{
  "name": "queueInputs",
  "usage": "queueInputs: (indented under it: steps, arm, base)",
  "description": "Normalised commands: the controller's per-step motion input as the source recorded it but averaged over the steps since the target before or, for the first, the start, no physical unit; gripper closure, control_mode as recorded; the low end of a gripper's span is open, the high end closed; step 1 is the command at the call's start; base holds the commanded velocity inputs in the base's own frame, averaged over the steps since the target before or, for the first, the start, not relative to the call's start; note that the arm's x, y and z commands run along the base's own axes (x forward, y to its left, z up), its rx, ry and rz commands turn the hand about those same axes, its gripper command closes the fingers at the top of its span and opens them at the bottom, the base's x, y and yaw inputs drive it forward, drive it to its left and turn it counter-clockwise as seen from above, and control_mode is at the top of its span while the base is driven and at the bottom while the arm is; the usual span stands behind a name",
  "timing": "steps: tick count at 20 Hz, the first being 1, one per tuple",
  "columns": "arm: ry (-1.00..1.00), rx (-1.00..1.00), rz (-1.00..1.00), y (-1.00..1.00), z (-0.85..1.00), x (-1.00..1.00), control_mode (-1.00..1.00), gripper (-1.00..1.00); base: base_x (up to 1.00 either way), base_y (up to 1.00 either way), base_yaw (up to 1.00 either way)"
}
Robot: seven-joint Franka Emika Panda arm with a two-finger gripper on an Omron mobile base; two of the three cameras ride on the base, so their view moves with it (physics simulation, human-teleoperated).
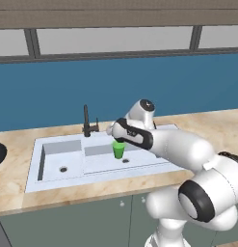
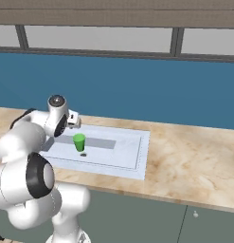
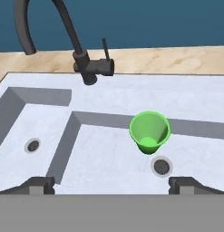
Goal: Place the pan in the left basin and the cup in the right basin of the sink.
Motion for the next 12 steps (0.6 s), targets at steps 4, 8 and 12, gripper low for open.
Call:
queueInputs:
  steps: [4,8,12]
  arm:
    - [0.00,0.00,0.00,-0.35,0.00,-0.06,-1.00,-1.00]
    - [0.00,0.00,0.00,-0.26,0.00,-0.03,-1.00,-1.00]
    - [0.00,0.00,0.00,-0.16,0.00,-0.04,-1.00,-1.00]
  base:
    - [0.00,0.00,0.00]
    - [0.00,0.00,0.00]
    - [0.00,0.00,0.00]
